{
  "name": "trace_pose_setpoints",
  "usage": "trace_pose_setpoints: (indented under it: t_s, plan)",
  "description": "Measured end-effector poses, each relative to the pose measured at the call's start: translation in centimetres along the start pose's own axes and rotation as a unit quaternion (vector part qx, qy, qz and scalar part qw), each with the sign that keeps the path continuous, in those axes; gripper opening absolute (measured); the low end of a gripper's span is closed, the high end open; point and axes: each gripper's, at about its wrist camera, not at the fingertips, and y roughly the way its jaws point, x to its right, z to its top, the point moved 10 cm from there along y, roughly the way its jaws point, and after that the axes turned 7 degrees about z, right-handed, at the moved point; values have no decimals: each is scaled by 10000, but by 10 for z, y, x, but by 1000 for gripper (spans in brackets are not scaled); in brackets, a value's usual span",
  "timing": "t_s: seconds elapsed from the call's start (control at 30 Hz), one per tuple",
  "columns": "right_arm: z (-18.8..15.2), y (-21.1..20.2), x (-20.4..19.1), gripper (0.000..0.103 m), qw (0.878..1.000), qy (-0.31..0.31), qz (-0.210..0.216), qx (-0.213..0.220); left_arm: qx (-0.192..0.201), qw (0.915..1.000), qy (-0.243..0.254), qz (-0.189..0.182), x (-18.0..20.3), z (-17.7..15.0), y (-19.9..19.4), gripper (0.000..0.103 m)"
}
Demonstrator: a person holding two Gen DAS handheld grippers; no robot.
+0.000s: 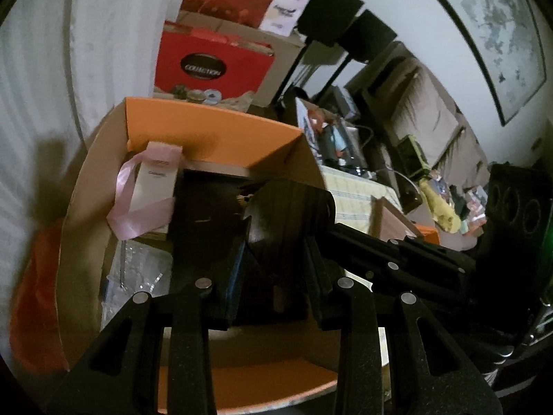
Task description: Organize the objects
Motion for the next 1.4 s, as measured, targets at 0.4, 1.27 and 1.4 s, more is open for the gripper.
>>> trace_pose_setpoints:
  t_s: [0.4,1.27,1.4]
  plan:
    - [4,55,17,12,9984,-58,-22,-561,-313,9989,-336,19,-37,9,45,29]
    - [-39,43,29,15,9894,19,-710,-1267,-818,9946,168,617,-39,-44,48,29]
    - [-33,23,32,15,9908,-11,-857,-1047,-537,9964,134,645,-38,-28,47,34]
